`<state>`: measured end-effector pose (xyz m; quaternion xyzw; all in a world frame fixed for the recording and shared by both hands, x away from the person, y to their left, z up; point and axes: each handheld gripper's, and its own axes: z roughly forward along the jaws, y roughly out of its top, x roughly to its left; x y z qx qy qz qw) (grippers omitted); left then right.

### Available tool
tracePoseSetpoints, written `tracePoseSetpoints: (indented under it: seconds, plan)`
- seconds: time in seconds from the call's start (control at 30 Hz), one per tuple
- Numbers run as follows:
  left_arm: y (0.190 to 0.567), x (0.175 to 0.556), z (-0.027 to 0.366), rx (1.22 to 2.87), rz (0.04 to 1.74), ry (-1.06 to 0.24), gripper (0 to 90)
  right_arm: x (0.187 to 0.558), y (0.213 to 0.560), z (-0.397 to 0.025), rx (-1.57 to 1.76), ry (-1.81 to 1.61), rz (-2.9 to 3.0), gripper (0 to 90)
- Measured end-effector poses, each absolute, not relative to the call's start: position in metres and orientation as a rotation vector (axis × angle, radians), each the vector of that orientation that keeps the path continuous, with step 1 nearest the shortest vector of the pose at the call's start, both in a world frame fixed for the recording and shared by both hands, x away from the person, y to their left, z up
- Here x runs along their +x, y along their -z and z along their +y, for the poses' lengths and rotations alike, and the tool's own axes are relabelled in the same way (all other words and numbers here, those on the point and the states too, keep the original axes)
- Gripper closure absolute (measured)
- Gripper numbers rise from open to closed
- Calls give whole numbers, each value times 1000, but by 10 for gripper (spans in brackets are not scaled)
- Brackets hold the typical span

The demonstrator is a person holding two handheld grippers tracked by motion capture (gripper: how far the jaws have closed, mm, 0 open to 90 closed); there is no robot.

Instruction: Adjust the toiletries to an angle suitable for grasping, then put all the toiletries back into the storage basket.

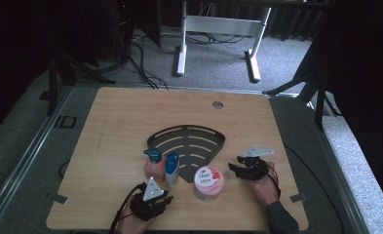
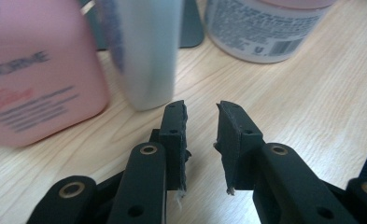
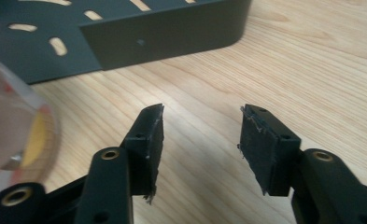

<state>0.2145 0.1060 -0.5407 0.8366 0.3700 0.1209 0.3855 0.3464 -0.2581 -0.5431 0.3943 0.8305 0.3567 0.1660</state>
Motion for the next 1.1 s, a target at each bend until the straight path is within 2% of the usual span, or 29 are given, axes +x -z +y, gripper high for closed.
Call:
tracePoseSetpoints:
  seconds: [0.6,0.9,1.1]
  plan:
    - [544,217,128,2103,1033,-358,686,350,554,-266,1158,-965,2333,388]
    - [537,219,140,1993,1121,-414,639,353,558,-268,1175,-996,2307,313]
    - [529,221,141,1958,1137,-451,618,353,559,-267,1170,-1010,2298,302]
